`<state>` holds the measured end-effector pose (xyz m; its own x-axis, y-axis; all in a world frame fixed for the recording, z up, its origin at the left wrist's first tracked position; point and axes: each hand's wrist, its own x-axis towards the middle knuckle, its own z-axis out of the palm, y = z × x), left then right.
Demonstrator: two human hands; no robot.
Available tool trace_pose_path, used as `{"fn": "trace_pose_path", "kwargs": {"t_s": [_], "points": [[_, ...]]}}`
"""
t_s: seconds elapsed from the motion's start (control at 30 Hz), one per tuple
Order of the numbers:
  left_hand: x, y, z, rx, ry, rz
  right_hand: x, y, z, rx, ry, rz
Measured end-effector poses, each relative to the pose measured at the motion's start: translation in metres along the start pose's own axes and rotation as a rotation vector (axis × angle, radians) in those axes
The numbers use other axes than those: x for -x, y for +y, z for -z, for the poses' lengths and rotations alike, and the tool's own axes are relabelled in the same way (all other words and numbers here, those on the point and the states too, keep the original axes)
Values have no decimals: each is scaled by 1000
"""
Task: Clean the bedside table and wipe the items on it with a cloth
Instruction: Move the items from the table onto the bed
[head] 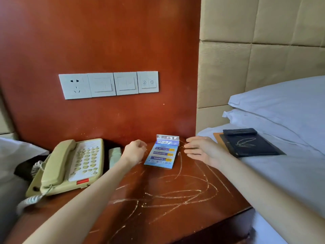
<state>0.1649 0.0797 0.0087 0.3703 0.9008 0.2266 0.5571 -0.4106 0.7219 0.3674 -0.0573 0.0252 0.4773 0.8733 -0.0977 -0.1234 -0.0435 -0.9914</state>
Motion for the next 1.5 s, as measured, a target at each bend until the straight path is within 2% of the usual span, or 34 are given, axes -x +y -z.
{"fn": "trace_pose_path", "kwargs": {"t_s": [0.2, 0.43, 0.6, 0.7, 0.9, 1.07, 1.33, 1.5], "points": [[-11, -9, -8, -170, -190, 61, -28, 6, -18, 31, 48, -53], [-19, -6, -13, -149, -200, 53, -37, 9, -35, 71, 18, -108], [-23, -8, -12, -153, -199, 51, -37, 14, -44, 176, 145, -40], [-23, -8, -13, -109, -200, 42, -38, 16, -45, 186, 167, -68], [-23, -5, -16, -34, -222, 17, -41, 19, -42, 123, 73, -125], [-23, -2, -17, 31, -149, -15, -38, 20, -44, 127, 102, -38], [-19, 16, -23, 298, -87, -48, -28, 17, -33, 60, 176, 84], [-12, 39, -41, 412, -85, -105, -21, 6, -9, 160, 213, 202]]}}
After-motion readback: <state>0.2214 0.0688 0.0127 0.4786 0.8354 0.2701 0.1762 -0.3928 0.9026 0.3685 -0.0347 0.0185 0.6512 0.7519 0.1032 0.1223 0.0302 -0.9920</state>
